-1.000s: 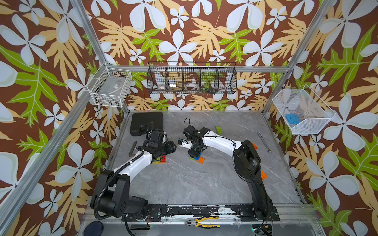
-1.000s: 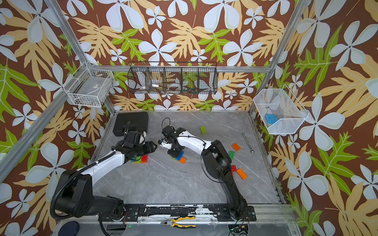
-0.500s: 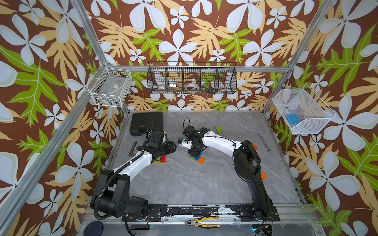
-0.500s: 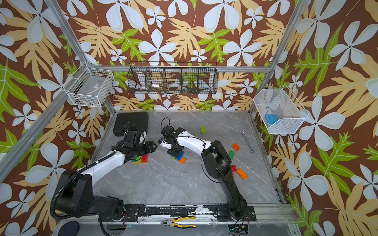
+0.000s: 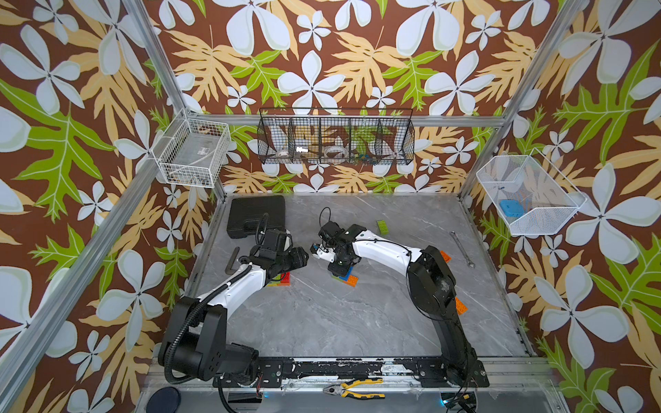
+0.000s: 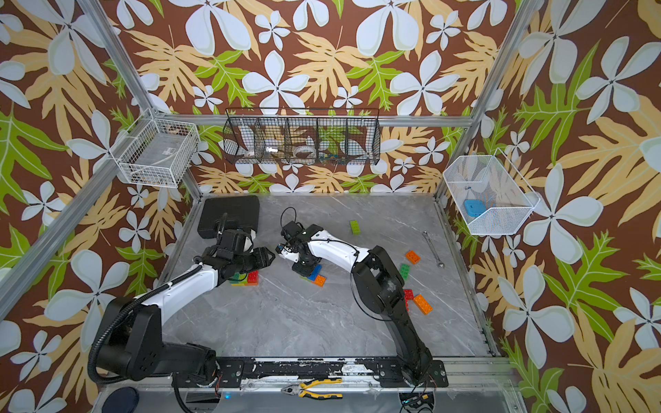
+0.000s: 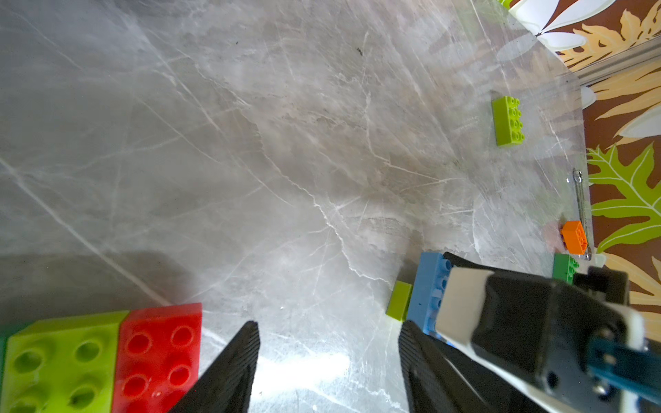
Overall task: Assemble a rectangle with lego
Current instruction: Assemble the lego brick with the lego brick.
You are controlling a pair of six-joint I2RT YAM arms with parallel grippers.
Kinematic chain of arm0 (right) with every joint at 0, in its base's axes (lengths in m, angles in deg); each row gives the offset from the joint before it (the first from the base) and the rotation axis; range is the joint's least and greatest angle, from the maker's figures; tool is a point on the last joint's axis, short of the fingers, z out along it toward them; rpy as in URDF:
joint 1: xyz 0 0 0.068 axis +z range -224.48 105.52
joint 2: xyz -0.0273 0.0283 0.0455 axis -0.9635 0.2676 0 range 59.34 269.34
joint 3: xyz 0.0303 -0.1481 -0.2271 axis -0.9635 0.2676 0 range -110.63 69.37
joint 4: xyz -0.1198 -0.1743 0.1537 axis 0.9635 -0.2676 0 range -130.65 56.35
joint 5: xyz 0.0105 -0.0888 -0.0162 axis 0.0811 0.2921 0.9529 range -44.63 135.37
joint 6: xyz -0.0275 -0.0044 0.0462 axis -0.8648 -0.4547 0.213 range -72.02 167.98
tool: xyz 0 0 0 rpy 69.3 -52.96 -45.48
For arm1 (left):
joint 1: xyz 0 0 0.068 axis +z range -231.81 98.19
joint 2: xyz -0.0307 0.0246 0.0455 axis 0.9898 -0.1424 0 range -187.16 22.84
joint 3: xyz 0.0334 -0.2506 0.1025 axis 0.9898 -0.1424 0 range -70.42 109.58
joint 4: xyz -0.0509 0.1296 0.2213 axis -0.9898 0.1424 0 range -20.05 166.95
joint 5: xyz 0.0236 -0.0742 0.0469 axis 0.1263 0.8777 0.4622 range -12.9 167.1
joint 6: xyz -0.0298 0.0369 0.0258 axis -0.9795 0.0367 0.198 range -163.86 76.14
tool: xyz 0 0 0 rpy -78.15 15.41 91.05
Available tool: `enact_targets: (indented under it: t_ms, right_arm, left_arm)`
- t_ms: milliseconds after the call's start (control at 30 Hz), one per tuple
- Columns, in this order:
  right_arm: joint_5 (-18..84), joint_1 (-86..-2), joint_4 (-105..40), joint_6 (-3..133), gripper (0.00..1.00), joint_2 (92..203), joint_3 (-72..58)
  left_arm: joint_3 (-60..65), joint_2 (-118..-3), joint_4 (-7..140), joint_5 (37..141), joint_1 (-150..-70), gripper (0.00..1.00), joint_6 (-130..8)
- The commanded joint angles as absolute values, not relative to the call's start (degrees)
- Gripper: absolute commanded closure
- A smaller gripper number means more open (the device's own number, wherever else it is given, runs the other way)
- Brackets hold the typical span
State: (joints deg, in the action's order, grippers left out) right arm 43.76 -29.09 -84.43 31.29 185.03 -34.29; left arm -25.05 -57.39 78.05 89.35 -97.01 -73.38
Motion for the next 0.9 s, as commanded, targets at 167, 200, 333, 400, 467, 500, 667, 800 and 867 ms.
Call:
enact_targets:
  t_ms: [167,200,333,400,467,500,667,800,867]
  right_arm:
    - [44.0,-29.0,-85.3,31.6,0.87,185.9,-34.6]
    - [44.2,-29.0,-85.5,31.6,0.87,186.1,-34.6]
    - [45.0,-29.0,-85.8,32.4,0.87,186.1,-34.3]
    - [45.2,-29.0,-85.9,33.0,0.89,186.1,-34.0]
    - [45.2,-29.0,-85.8,33.6,0.90,186.1,-33.5]
    - [45.3,-28.9,-85.8,33.9,0.91,186.1,-33.0]
    - [45.7,-28.8,-85.3,34.9,0.94,185.9,-30.9]
    - [45.5,-28.8,-84.6,35.2,0.95,185.5,-29.5]
    - [45.9,-28.8,-84.6,35.2,0.95,185.7,-29.5]
  left_arm:
    - [-25.2,-57.1,77.0,89.1,-97.0,0.36,-73.0]
    - [-25.2,-57.1,77.0,89.1,-96.9,0.36,-73.0]
    - [-25.2,-56.9,77.2,89.0,-97.0,0.36,-72.9]
    - [-25.2,-56.9,77.1,89.0,-97.0,0.36,-72.9]
    - [-25.3,-57.0,76.9,89.1,-96.9,0.36,-72.9]
    - [-25.3,-57.0,76.9,89.1,-97.0,0.36,-73.0]
    - [-25.4,-56.8,76.8,89.1,-96.9,0.36,-72.9]
    - [-25.4,-56.7,76.8,89.1,-97.0,0.35,-72.9]
    - [-25.5,-56.6,76.8,89.0,-96.9,0.35,-73.0]
